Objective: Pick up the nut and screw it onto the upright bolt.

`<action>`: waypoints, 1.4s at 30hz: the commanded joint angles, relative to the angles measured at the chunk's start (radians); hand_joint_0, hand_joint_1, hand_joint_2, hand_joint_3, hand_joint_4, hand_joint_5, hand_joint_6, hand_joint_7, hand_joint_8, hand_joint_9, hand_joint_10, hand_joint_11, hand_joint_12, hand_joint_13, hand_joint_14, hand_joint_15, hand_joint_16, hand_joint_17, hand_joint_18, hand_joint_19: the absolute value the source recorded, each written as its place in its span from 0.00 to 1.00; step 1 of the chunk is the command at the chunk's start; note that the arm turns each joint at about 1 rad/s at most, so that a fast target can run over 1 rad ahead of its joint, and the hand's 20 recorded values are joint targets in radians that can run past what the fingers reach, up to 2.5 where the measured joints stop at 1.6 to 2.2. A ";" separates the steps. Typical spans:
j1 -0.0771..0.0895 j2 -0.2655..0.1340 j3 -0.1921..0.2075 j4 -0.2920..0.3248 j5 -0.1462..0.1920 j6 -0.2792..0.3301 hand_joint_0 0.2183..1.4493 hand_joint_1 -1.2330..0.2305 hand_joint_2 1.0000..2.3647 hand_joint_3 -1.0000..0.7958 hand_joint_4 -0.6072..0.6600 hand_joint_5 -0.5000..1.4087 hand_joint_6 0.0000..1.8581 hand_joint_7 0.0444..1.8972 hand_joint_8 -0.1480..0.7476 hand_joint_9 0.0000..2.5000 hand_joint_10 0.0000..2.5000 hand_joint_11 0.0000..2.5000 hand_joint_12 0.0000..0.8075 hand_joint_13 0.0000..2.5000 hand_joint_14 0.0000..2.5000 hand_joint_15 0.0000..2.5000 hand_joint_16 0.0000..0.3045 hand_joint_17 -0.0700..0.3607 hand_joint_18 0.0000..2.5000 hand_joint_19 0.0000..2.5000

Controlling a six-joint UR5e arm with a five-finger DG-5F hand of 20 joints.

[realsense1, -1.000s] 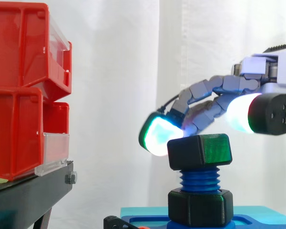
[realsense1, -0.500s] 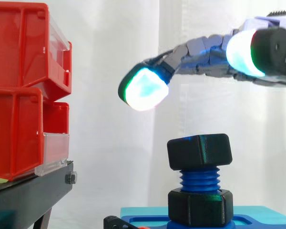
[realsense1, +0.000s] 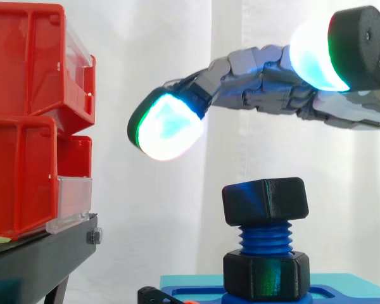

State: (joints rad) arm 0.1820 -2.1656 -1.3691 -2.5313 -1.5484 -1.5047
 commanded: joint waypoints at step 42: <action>-0.104 -0.007 0.007 -0.055 -0.144 -0.019 0.23 0.72 0.00 0.28 0.64 0.26 0.27 0.75 0.44 0.32 0.00 0.00 0.28 0.26 0.00 0.00 0.07 0.28 0.15 0.00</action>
State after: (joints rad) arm 0.0884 -2.1725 -1.3624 -2.5885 -1.6821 -1.5108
